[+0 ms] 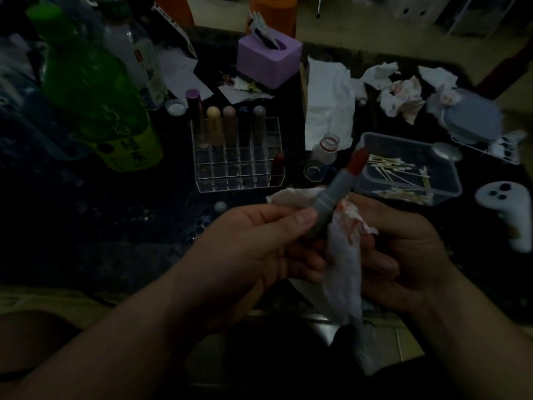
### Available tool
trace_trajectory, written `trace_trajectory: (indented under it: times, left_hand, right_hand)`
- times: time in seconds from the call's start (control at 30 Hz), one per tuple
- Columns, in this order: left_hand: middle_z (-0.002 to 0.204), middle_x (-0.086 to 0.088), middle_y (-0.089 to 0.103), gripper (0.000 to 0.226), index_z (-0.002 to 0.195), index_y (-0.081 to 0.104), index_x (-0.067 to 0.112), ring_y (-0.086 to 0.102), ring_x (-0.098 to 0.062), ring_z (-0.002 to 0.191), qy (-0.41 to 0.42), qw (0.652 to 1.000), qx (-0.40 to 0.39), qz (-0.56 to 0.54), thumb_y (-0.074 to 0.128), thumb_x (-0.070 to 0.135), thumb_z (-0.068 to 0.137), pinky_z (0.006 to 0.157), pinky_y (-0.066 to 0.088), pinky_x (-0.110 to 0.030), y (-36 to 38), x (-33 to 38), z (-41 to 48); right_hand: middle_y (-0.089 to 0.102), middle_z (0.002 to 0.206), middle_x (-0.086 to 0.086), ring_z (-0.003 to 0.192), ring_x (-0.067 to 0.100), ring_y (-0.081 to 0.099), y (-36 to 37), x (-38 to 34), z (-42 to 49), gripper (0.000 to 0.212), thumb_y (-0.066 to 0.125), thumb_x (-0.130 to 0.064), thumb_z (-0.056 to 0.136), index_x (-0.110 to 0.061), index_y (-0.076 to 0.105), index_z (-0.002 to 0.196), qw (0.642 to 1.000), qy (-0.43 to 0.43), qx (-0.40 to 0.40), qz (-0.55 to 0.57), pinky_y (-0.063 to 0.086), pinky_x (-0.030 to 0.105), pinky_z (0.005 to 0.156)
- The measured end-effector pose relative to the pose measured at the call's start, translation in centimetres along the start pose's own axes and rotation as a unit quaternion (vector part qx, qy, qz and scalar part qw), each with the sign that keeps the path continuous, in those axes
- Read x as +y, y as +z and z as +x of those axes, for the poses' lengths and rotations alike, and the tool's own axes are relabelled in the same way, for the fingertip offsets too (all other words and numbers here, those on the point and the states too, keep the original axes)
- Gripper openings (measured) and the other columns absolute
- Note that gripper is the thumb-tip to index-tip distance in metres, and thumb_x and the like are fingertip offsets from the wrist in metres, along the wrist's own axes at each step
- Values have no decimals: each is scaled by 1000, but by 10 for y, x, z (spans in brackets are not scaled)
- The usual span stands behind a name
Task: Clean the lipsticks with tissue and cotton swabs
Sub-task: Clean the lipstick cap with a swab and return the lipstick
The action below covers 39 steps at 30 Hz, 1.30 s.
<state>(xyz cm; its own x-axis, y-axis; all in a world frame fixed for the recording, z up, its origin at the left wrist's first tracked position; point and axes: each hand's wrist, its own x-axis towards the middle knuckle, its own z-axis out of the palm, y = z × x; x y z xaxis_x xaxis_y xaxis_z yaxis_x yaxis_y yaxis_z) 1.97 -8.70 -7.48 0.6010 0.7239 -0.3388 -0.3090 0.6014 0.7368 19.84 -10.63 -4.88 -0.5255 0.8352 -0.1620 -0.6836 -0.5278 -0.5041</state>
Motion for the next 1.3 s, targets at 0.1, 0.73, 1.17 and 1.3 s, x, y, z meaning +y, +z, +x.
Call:
trace_trajectory:
  times: [0.1, 0.73, 1.17, 1.3]
  left_hand:
    - [101, -19, 75, 35, 106, 70, 0, 74, -28, 87, 58, 997, 35, 36, 74, 15, 75, 73, 59, -34, 1, -4, 1]
    - [98, -12, 77, 43, 103, 67, 6, 75, -28, 91, 104, 981, 101, 129, 81, 14, 63, 75, 61, -32, 8, -5, 0]
    - [106, -39, 62, 36, 102, 71, -5, 59, -25, 71, 57, 993, 10, 102, 55, 25, 89, 61, 51, -27, 0, -3, 4]
    - [97, -32, 65, 32, 98, 74, 3, 58, -21, 67, 51, 993, 16, 102, 55, 27, 88, 60, 50, -30, -1, -5, 6]
  right_hand:
    - [52, 61, 12, 32, 10, 33, -6, 7, 6, 18, 50, -1, 94, 10, 62, 103, 1000, 8, -1, 9, 54, 23, 48]
    - [56, 56, -2, 33, 0, 42, -22, 13, 4, 33, 68, -12, 82, 0, 68, 113, 998, -9, 24, -58, 33, 11, 36]
    - [56, 50, -11, 41, 13, 14, -31, 8, 3, 22, 53, -20, 90, -18, 70, 77, 996, 14, 8, -90, 7, 38, 68]
    - [57, 55, -11, 38, 1, 37, -37, 7, 2, 19, 51, -16, 91, -12, 70, 93, 995, 27, 23, -89, -7, 40, 65]
